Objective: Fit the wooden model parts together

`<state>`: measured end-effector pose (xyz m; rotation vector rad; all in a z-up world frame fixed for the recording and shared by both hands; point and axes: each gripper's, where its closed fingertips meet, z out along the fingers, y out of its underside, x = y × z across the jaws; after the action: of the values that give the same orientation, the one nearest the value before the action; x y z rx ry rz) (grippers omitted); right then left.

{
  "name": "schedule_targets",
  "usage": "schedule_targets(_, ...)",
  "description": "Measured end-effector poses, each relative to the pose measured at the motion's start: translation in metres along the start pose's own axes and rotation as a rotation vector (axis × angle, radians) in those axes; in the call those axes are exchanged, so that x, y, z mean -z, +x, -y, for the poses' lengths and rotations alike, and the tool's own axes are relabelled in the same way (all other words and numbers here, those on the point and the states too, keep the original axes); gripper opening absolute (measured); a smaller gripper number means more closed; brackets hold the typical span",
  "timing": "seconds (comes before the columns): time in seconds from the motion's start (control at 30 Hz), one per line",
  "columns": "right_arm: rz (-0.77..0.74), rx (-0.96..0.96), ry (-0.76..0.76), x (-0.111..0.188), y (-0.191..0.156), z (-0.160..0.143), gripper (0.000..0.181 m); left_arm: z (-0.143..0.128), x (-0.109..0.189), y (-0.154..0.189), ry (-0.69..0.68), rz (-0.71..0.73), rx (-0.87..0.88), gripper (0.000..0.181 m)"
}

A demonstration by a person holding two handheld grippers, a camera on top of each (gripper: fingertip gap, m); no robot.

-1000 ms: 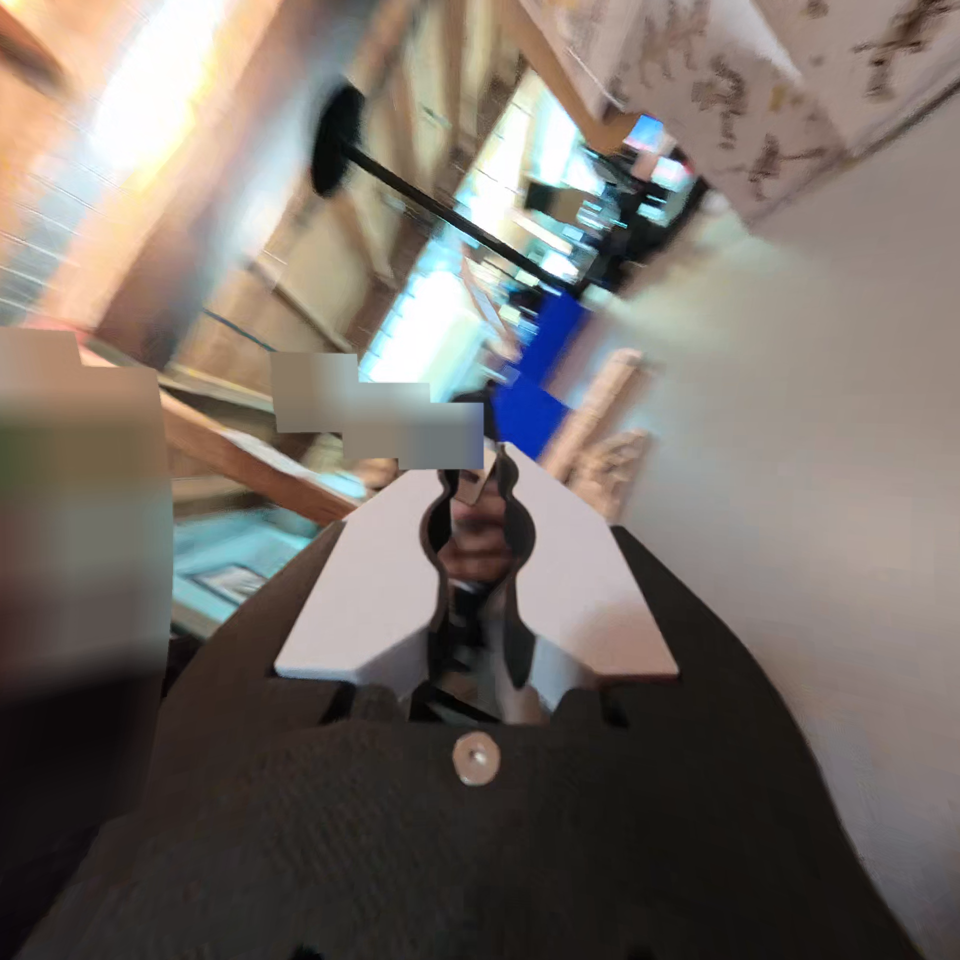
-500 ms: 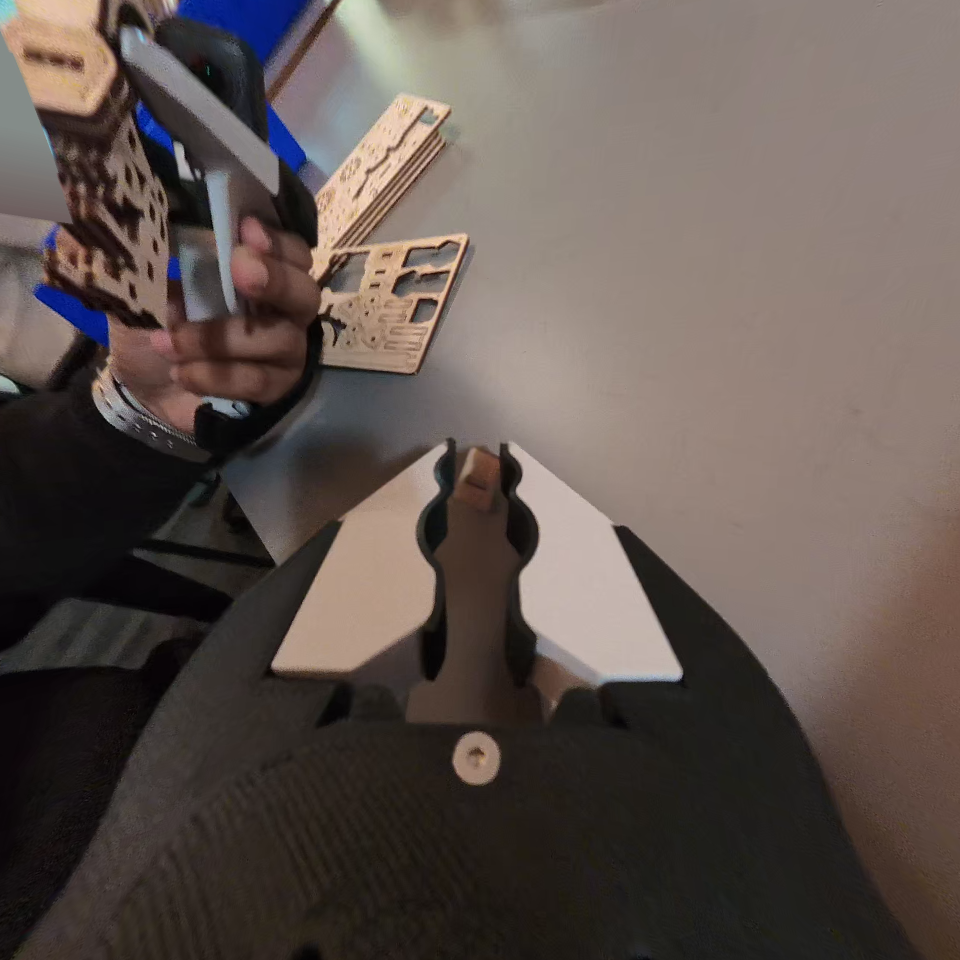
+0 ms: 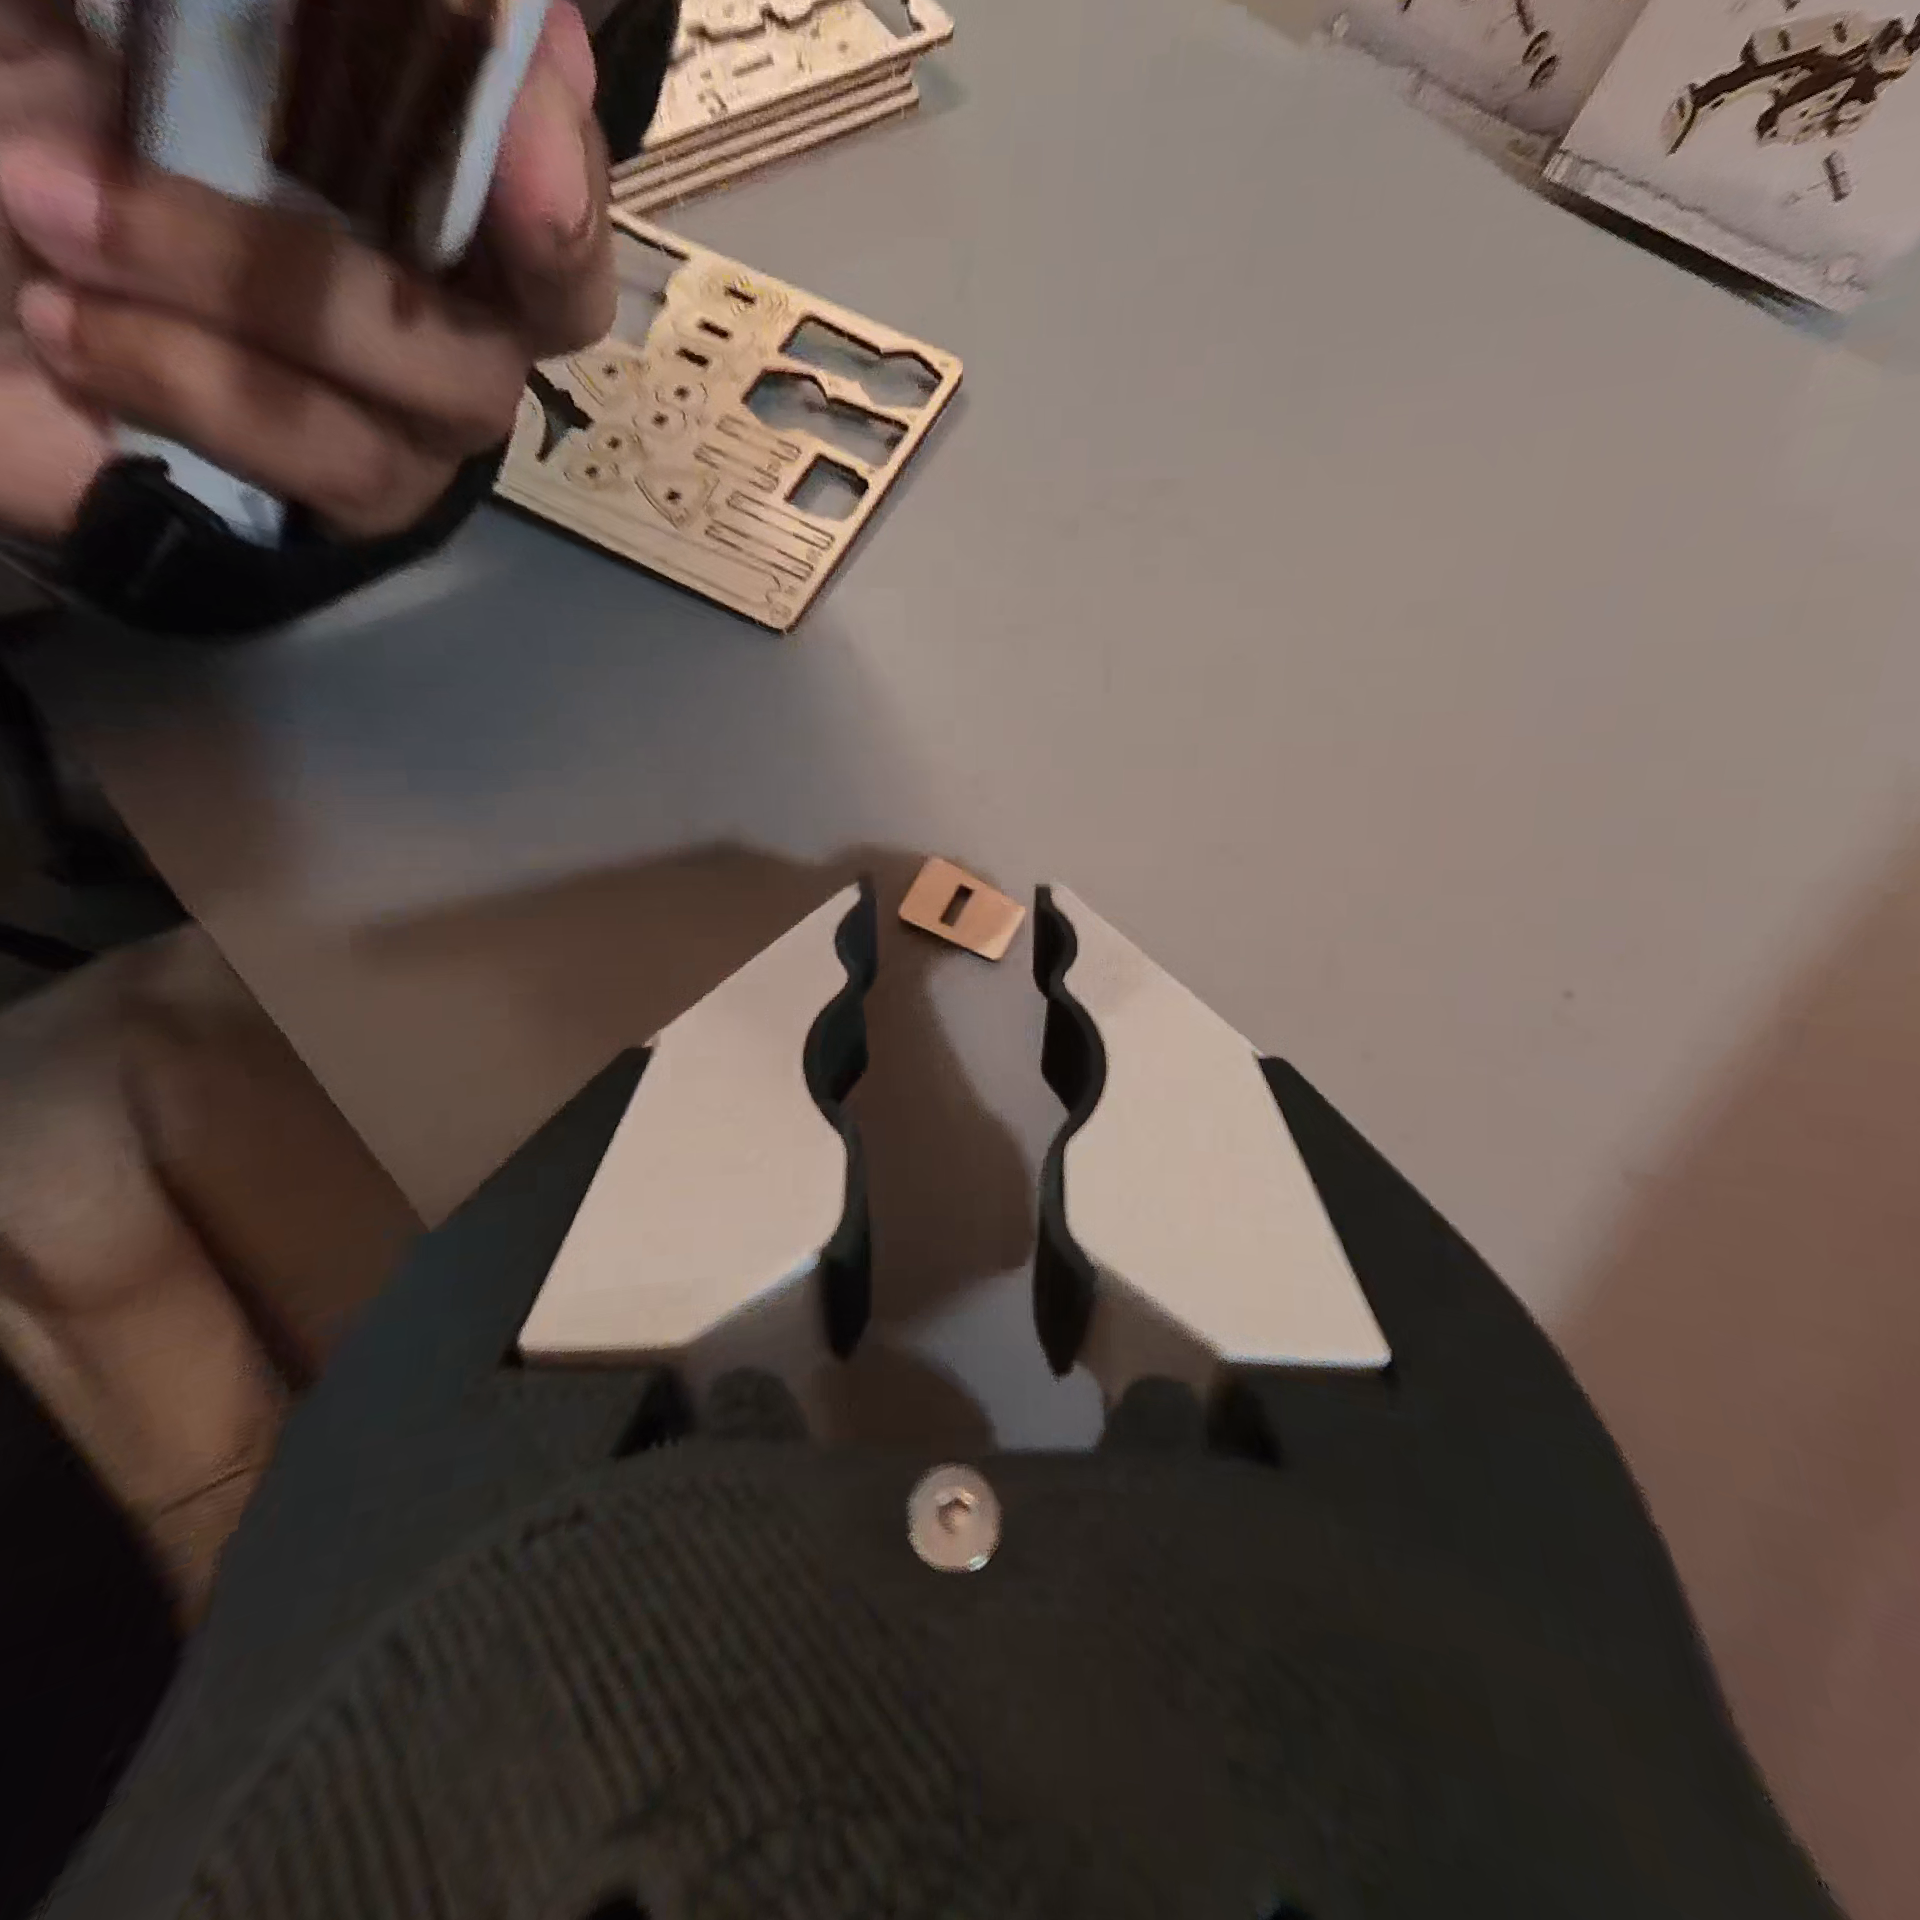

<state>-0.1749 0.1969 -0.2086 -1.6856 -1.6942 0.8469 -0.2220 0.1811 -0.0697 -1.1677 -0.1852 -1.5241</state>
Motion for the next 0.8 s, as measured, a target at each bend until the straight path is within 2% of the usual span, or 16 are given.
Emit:
schedule_targets(0.03,-0.006,0.011,-0.012,-0.001,0.001,-0.002,0.030,0.000,0.000,0.000,0.000,-0.002,0.002,0.007)
schedule_targets(0.27,0.076,-0.089,-0.013,-0.001,0.004,-0.003,0.033,-0.002,0.000,0.001,-0.002,-0.005,0.007,0.007)
schedule_targets(0.37,0.061,-0.058,-0.040,-0.004,0.002,-0.006,0.032,-0.002,0.000,0.000,-0.004,-0.003,0.005,0.007)
schedule_targets(0.4,0.043,-0.037,-0.045,-0.004,0.003,-0.007,0.025,-0.002,0.000,0.000,-0.005,-0.002,0.005,0.007)
schedule_targets(0.57,0.027,0.011,-0.050,-0.004,0.000,-0.007,0.024,-0.004,-0.001,0.000,-0.011,0.000,0.003,0.007)
schedule_targets(0.7,0.055,-0.031,-0.012,-0.001,0.001,-0.002,0.024,-0.002,0.000,0.000,-0.004,0.000,0.003,0.007)
schedule_targets(0.8,0.131,-0.115,0.030,0.004,-0.001,0.004,0.024,-0.001,0.001,0.000,0.000,0.000,0.004,0.007)
